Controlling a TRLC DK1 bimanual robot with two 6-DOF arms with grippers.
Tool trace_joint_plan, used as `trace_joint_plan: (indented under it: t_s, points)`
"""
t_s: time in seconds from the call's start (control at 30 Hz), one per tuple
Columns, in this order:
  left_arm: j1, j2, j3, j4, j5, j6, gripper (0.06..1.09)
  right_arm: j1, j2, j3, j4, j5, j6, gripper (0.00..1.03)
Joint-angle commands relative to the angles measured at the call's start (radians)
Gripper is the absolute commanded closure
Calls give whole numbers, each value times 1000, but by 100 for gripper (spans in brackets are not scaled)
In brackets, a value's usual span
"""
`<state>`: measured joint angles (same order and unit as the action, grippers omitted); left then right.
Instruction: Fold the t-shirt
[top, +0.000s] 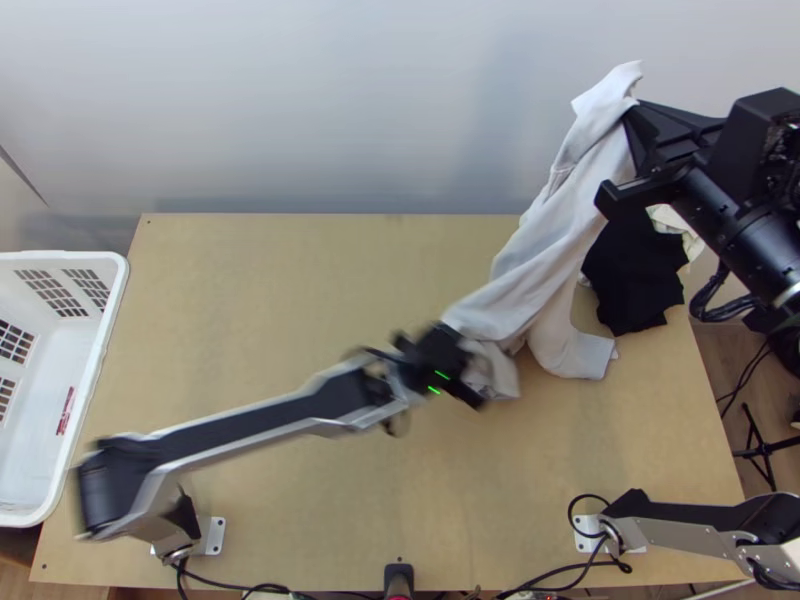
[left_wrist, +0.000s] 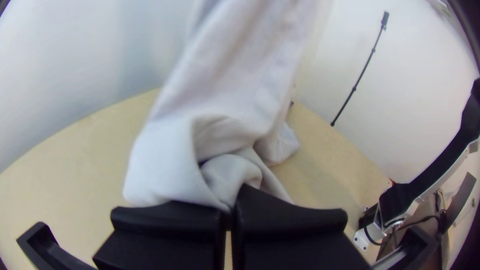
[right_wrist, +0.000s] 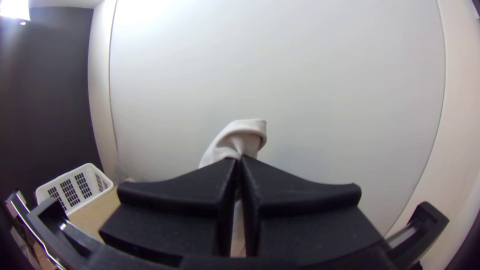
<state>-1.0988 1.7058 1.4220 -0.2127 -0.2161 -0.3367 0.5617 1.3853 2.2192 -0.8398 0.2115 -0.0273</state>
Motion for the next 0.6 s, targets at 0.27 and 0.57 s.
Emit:
trace_joint_plan:
  t_s: [0.27,0.57]
  points:
    - [392,-537,6,-189,29,350,105,7,-17,11,56,9,0,100]
    - [617,-580,219,-211,29,406,105,1,-22,53,90,146,-123,100]
